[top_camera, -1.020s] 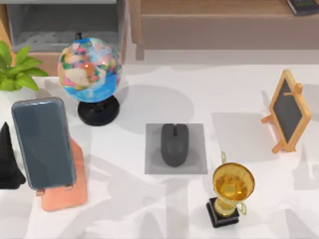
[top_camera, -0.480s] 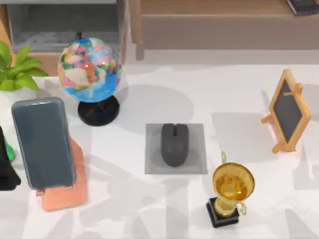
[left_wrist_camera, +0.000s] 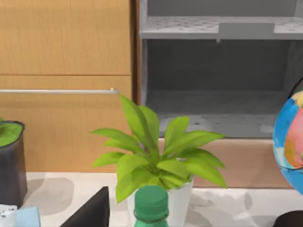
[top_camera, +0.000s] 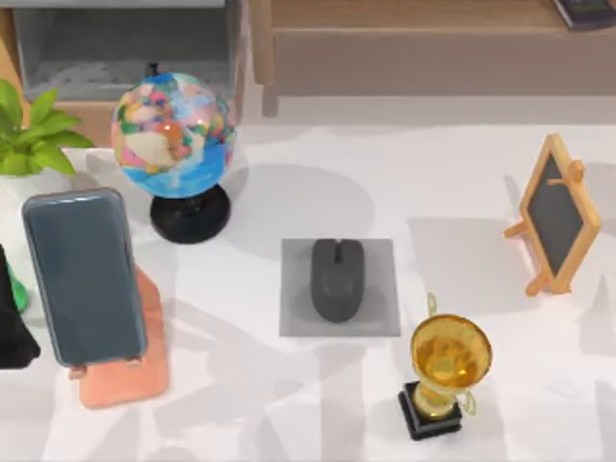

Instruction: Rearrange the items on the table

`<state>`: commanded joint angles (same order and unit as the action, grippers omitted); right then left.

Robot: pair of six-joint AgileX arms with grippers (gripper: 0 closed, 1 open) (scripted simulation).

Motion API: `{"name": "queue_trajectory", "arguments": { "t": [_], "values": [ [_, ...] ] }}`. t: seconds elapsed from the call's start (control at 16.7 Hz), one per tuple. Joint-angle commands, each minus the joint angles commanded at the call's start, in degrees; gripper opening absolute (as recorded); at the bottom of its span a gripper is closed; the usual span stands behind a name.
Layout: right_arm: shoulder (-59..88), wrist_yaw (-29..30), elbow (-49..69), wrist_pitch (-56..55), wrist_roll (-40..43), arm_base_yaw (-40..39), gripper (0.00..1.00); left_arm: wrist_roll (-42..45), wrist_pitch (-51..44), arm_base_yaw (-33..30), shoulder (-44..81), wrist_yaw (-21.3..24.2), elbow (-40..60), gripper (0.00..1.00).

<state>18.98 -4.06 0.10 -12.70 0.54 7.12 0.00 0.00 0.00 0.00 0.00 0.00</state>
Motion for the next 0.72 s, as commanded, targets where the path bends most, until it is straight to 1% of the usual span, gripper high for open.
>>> {"name": "queue_trajectory", "arguments": {
  "t": [0.36, 0.72],
  "values": [
    [28.47, -4.95, 2.62, -19.21, 0.57, 7.92, 1.00, 0.00, 0.00, 0.00, 0.00, 0.00, 0.00, 1.00],
    [58.81, -9.80, 9.47, -41.55, 0.77, 12.62, 1.00, 0.00, 0.00, 0.00, 0.00, 0.00, 0.00, 1.00]
  ]
}}
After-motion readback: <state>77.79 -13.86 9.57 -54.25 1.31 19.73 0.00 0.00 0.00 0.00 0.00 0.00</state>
